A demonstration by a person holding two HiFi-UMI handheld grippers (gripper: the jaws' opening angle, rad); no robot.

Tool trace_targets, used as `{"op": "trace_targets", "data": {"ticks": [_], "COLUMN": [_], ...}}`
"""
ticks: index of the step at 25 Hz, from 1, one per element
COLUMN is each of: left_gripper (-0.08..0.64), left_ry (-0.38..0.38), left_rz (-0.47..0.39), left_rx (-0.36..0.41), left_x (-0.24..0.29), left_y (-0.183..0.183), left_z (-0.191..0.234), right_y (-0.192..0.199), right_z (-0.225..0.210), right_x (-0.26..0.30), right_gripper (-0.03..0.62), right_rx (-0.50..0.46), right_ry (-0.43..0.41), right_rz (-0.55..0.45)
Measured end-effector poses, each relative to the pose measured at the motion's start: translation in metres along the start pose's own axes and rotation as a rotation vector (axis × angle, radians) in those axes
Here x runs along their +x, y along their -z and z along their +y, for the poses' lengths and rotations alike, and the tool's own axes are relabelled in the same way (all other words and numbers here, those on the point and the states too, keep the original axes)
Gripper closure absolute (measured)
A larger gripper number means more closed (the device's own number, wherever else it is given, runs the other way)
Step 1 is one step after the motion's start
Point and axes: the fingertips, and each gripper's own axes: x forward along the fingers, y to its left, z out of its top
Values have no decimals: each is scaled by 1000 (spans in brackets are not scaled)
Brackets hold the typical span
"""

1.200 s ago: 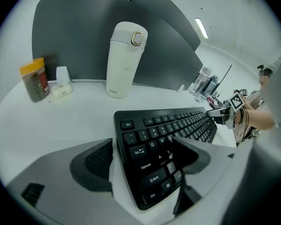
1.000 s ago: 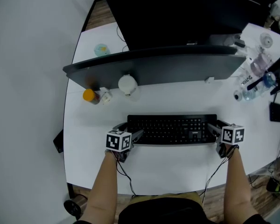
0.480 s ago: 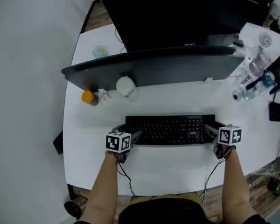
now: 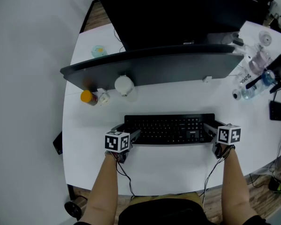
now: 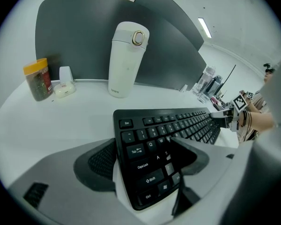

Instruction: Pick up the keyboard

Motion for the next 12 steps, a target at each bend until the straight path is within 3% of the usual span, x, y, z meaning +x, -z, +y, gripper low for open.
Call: {"op": "trace_targets", "data": {"ticks": [12], "left_gripper": [197], "left_ry": [-13], "left_rz": [-6], "left_rx": [-9], "left_x": [0], "left_y": [0], "left_z": [-1], "right_y": [-1], "right_z": [1], "right_x": [-1], "right_gripper": [310], "right_rx": [15], "right_ry": [-7], "right_rz": [-5]}}
